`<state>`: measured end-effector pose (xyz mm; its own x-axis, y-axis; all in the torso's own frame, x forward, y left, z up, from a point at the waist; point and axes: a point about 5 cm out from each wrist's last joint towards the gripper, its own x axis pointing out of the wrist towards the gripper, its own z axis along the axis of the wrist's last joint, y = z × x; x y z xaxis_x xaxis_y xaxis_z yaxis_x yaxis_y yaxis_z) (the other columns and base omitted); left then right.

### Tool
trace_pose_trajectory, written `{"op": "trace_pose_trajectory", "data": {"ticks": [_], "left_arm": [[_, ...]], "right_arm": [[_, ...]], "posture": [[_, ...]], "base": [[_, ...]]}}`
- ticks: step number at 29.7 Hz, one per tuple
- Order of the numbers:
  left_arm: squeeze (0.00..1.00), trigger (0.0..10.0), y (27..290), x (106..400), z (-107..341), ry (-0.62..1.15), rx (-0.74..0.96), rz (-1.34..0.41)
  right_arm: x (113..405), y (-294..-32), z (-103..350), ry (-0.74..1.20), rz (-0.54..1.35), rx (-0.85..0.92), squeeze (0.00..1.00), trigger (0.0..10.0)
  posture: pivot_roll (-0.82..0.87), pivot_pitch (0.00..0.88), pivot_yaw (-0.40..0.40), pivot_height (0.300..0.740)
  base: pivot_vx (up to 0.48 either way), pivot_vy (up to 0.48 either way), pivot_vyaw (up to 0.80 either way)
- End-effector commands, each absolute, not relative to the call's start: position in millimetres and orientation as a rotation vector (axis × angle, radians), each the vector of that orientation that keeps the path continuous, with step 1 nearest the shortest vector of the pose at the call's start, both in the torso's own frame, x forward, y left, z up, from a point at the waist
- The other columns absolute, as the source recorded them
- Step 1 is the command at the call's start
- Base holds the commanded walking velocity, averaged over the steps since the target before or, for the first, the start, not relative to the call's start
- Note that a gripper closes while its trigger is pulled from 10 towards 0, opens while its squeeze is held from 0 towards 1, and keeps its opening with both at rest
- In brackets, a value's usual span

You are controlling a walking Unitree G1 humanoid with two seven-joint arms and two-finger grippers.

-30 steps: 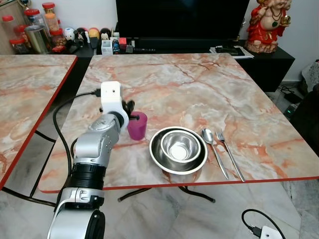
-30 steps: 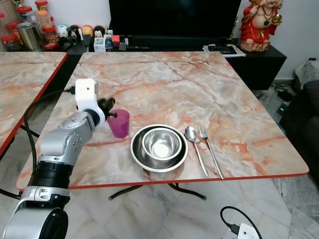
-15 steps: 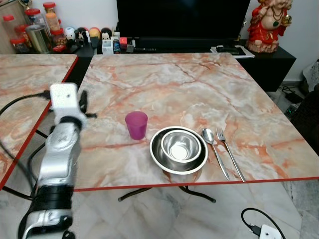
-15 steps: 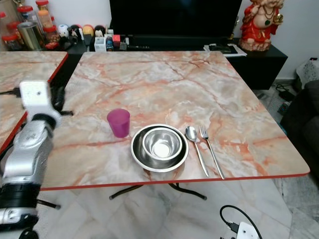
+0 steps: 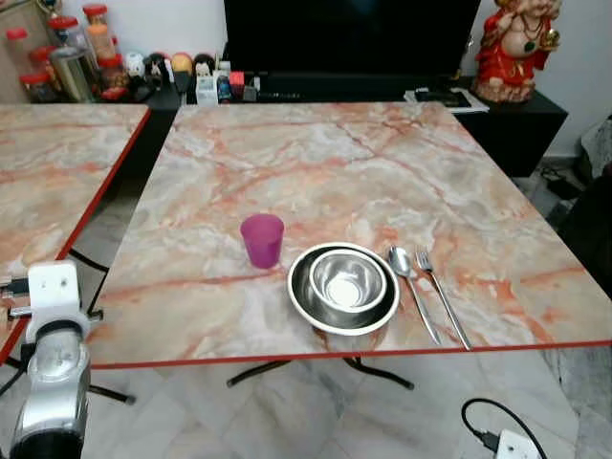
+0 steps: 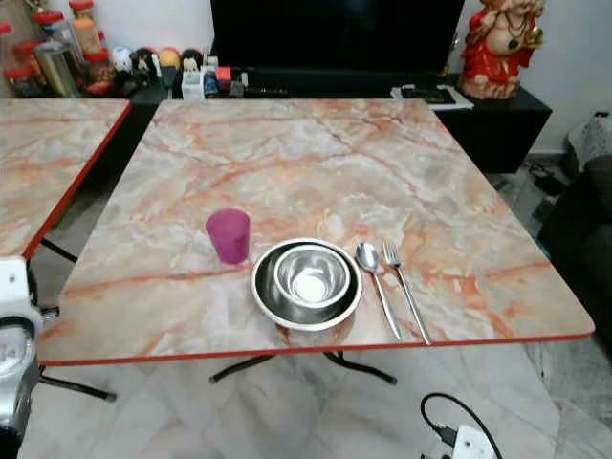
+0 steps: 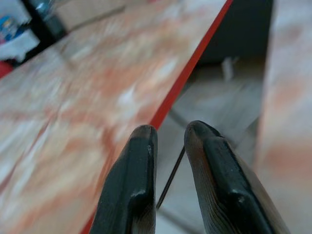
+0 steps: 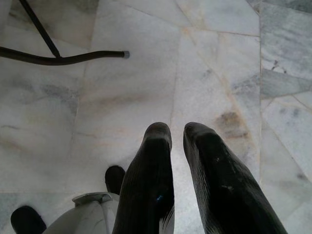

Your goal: Setting the table

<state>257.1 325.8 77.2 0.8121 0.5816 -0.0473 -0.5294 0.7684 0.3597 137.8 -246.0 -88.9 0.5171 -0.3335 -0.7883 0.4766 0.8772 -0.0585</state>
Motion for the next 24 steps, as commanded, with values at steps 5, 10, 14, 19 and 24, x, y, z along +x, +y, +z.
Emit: {"op": "trace_pose_trajectory", "data": {"ticks": [5,10,14,19,24], "left_arm": [[0.00,10.0,338,227,49,0.260,0.393,0.737],[0.00,10.0,342,200,27,0.324,0.434,0.837],[0.00,10.0,342,186,12,0.378,0.425,0.873],[0.00,10.0,329,176,-14,0.507,0.301,0.798],[0.00,10.0,287,170,-53,0.714,0.083,0.522]], "right_arm": [[140,-246,-88,0.888,-0.496,0.179,0.00,10.0],[140,-246,-88,0.890,-0.496,0.179,0.00,10.0],[140,-247,-87,0.889,-0.496,0.177,0.00,10.0],[141,-248,-87,0.889,-0.496,0.174,0.00,10.0],[143,-249,-86,0.886,-0.491,0.170,0.00,10.0]], "posture": [[0.11,0.000,-0.038,0.736],[0.11,0.000,-0.040,0.736],[0.11,0.000,-0.043,0.736],[0.11,0.000,-0.048,0.736],[0.11,0.000,-0.052,0.736]], "base": [[0.000,0.000,0.00],[0.000,0.000,0.00],[0.000,0.000,0.00],[0.000,0.000,0.00],[0.000,0.000,0.00]]}}
